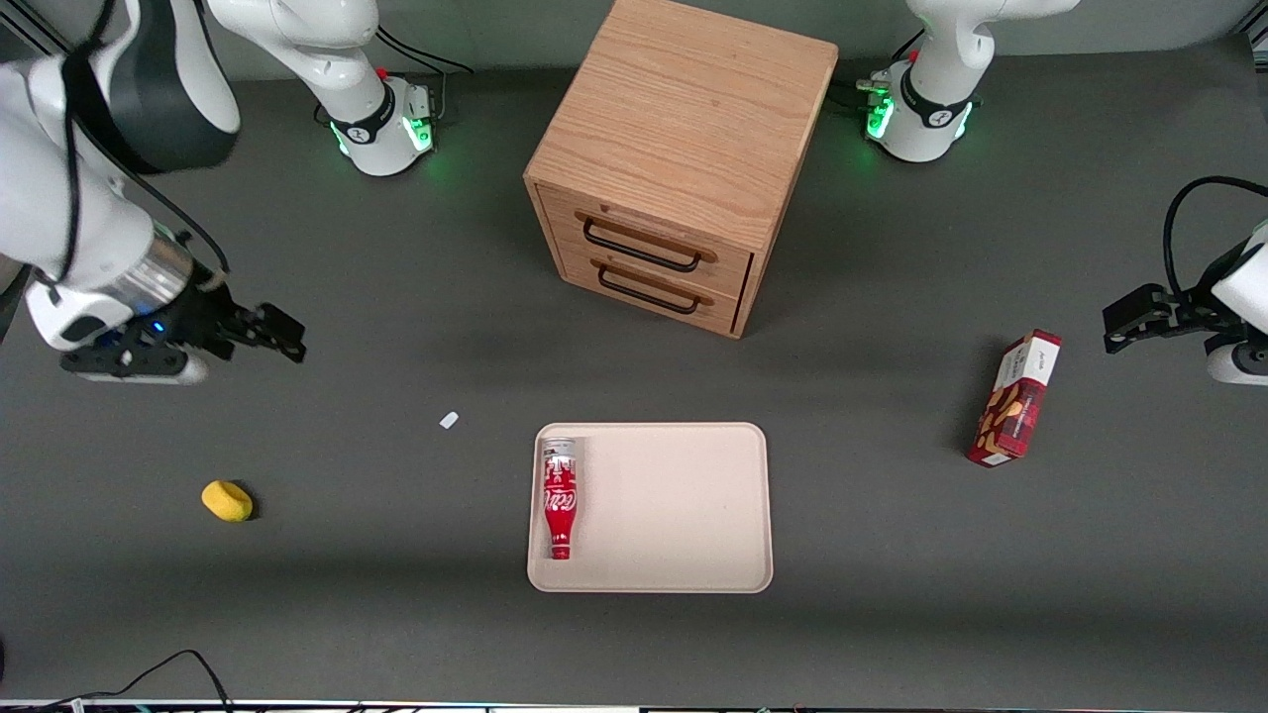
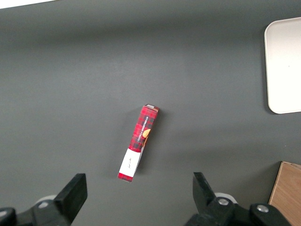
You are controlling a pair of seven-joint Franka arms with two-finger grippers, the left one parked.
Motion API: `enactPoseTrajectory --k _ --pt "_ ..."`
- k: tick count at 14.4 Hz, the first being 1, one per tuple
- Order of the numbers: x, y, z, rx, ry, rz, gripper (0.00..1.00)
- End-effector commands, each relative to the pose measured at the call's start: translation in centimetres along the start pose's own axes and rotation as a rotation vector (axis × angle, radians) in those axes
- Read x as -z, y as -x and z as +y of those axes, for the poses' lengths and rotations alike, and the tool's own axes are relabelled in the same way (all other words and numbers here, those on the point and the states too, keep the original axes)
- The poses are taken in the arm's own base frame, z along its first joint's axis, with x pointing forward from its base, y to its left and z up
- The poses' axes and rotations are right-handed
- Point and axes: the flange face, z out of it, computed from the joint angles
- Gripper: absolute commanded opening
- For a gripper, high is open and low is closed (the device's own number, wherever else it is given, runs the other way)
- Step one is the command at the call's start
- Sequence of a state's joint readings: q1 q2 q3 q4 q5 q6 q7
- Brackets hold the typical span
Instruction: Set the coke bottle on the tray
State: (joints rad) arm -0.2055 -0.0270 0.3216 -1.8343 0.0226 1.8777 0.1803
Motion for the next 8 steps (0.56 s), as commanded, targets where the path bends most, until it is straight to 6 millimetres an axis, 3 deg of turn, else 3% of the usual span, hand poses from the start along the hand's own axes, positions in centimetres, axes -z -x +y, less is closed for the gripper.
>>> enactPoseTrajectory --k 1,4,6,8 --pt "1.8 1.6 1.6 0.044 -0.007 0.004 1.0" --pt "3.2 1.9 1.9 0.059 -0.001 -0.014 1.0" --pt "3.4 1.8 3.2 0.018 0.001 -0.019 1.0" --pt "3.4 1.7 3.3 0.02 0.0 -0.025 1.0"
